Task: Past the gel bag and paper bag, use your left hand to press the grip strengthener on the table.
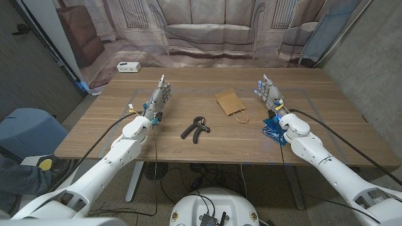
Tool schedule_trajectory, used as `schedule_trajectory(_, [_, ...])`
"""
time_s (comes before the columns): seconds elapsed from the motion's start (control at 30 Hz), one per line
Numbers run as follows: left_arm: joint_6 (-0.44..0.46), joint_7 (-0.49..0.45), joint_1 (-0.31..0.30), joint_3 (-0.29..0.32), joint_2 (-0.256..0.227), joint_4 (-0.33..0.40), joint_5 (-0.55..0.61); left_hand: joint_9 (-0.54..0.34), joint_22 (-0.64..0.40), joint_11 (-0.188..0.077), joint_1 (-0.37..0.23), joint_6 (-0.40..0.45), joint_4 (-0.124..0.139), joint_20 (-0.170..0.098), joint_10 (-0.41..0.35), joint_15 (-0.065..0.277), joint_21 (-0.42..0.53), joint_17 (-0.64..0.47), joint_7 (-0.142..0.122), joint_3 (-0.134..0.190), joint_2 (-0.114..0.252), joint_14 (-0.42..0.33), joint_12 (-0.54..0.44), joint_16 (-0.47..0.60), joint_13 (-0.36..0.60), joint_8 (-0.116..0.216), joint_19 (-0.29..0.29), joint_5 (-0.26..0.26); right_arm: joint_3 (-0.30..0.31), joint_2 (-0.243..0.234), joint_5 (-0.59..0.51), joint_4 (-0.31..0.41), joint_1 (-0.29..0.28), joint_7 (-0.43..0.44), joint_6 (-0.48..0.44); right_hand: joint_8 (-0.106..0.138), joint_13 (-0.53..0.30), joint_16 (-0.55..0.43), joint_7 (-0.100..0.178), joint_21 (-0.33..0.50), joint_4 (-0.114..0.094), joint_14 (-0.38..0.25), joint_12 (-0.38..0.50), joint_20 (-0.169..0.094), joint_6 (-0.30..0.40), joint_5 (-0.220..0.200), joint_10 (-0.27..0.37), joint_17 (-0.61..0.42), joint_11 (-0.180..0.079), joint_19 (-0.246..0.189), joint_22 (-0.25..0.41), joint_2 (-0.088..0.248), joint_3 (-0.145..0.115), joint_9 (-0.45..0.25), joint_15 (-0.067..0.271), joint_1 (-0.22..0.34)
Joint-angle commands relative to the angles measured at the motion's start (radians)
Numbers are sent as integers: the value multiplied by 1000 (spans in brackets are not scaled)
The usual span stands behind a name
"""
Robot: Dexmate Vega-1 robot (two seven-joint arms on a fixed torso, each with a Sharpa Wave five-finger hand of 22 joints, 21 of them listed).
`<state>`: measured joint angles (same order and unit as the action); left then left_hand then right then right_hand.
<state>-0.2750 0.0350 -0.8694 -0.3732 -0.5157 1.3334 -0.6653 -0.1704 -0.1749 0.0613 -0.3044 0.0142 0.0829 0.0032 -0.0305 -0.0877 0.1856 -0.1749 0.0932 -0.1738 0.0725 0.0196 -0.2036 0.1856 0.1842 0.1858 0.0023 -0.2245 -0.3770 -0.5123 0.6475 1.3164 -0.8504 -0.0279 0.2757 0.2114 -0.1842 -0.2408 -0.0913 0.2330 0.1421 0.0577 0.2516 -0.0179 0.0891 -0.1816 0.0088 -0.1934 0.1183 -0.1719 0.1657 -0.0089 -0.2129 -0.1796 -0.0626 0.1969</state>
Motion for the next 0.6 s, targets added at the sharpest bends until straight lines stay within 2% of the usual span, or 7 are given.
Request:
schedule_trajectory(0.03, [50, -21, -45, 0, -23, 74, -17, -5, -3, 8, -9, 2, -1, 12, -3, -7, 7, -5, 9, -7, 1, 0, -8, 6, 5, 7, 2, -3, -11, -2, -3, 18, -25, -13, 15, 6, -3, -5, -5, 4, 1, 4, 3, 0, 5, -6, 5, -5, 8, -9, 5, 0, -8, -4, -1, 8])
schedule_trajectory(0.2, [80, -47, -61, 0, -47, 129, -4, -5, -3, 9, -12, 11, -2, 16, -13, -6, 9, -5, 12, -6, 3, -12, -11, 9, 5, 10, 6, -3, -13, 9, -10, 0, -20, -34, 61, 5, -3, -4, -6, 2, 1, 1, 1, 1, 8, -6, 7, -5, 9, -10, 5, 0, -7, -4, -3, 10])
schedule_trajectory(0.4, [104, -64, -79, 5, -72, 184, -1, -6, -3, 11, -18, 20, -6, 19, -25, -11, 11, -5, 13, -5, 5, -26, -15, 13, 5, 12, 11, -3, -11, -5, -37, 4, -28, -33, 95, 4, -3, -3, -5, 0, 1, 0, 0, 3, 10, -6, 9, -5, 9, -11, 5, 0, -7, -4, -4, 10])
schedule_trajectory(0.5, [76, -40, -76, 6, -66, 172, -5, -6, -3, 15, -26, 35, -10, 24, -39, -16, 15, -5, 13, -3, 6, -41, -19, 16, 6, 16, 21, -2, -5, -11, -36, 10, -37, -34, 105, 4, -3, -2, -6, -1, 1, -1, 2, 4, 13, -6, 22, -5, 11, -12, 5, 0, -7, -4, -4, 11])
schedule_trajectory(0.6, [44, -1, -66, 1, -68, 152, 3, -6, -3, 15, -42, 49, -19, 30, -58, -14, 26, -4, 16, 2, 9, -68, -24, 21, 6, 17, 55, -1, -1, -14, -33, 13, -41, -35, 108, 5, -3, -2, -7, -2, 1, -4, 2, 4, 18, -5, 25, -5, 11, -13, 5, 0, -7, -4, -4, 12])
